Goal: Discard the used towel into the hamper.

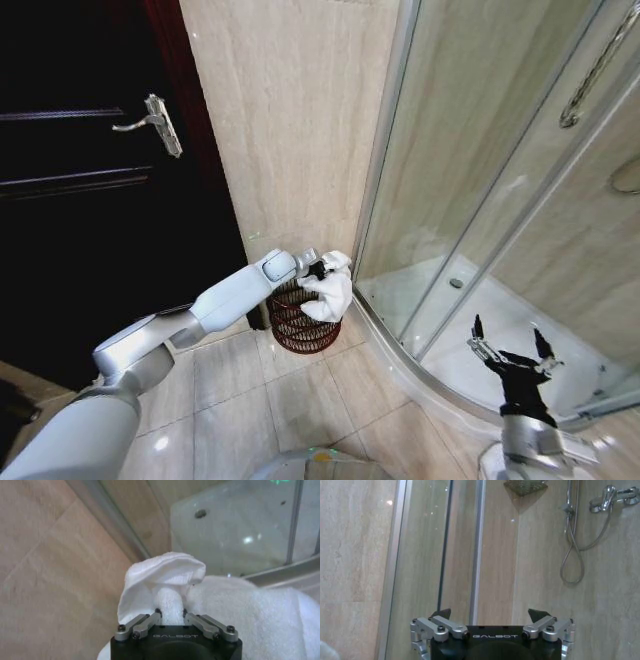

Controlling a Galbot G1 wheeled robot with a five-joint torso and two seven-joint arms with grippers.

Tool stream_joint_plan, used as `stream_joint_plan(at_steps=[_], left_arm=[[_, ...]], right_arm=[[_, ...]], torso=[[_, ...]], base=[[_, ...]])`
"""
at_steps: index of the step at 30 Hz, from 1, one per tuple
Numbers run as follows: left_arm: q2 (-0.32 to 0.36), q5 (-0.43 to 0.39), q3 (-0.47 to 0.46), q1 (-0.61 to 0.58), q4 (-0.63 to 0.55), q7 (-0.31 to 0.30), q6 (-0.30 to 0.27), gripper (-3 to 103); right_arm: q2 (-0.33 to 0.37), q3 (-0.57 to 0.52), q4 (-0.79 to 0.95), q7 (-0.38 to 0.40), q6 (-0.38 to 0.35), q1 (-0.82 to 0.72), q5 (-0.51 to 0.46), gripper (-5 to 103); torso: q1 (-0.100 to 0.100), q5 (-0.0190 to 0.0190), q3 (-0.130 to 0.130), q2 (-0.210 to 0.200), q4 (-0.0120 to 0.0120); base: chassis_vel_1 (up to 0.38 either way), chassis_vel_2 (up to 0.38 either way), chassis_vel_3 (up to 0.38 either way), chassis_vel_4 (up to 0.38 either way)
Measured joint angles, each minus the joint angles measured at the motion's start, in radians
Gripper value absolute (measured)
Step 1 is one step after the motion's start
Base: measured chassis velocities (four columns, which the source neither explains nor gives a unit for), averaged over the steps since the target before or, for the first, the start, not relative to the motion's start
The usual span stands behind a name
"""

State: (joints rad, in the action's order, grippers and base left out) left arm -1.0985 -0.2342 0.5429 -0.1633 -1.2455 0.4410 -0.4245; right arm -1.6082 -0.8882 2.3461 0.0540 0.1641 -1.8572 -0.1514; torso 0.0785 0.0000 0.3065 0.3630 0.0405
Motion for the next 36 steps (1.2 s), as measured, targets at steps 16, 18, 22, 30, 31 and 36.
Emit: stream_joint_plan(at_steps=[16, 18, 22, 30, 31, 36], left_arm=[[0.022, 0.038, -0.027, -0.030, -0.039, 0.010, -0.052, 25], [0.024, 0.037, -0.029, -0.031, -0.042, 0.013, -0.056, 36], [0.029, 0.037, -0.031, -0.032, -0.046, 0.019, -0.057, 52], [0.030, 0.032, -0.032, -0.035, -0.054, 0.028, -0.058, 79], [0.030, 0.032, -0.032, -0.035, -0.054, 0.028, -0.058, 79], [0.030, 0.030, -0.033, -0.033, -0.058, 0.031, -0.060, 98]], right_arm=[[0.000, 0.013, 0.012, -0.003, 0.006, -0.007, 0.015, 100], [0.000, 0.013, 0.011, -0.003, 0.011, -0.009, 0.016, 100], [0.000, 0.011, 0.006, -0.003, 0.015, -0.013, 0.016, 100], [0.000, 0.010, -0.005, -0.003, 0.017, -0.009, 0.016, 100], [0.000, 0.010, -0.005, -0.003, 0.017, -0.009, 0.016, 100], [0.000, 0.009, -0.005, -0.003, 0.017, -0.008, 0.016, 100]], torso=[[0.000, 0.0000, 0.000, 0.000, 0.0001], [0.000, -0.0001, 0.000, 0.000, 0.0001], [0.000, 0.0000, 0.000, 0.000, 0.0001], [0.000, 0.0000, 0.000, 0.000, 0.0000], [0.000, 0.0000, 0.000, 0.000, 0.0000], [0.000, 0.0000, 0.000, 0.000, 0.0000]], base=[[0.000, 0.000, 0.000, 0.000], [0.000, 0.000, 0.000, 0.000], [0.000, 0.000, 0.000, 0.000], [0.000, 0.000, 0.000, 0.000], [0.000, 0.000, 0.000, 0.000], [0.000, 0.000, 0.000, 0.000]])
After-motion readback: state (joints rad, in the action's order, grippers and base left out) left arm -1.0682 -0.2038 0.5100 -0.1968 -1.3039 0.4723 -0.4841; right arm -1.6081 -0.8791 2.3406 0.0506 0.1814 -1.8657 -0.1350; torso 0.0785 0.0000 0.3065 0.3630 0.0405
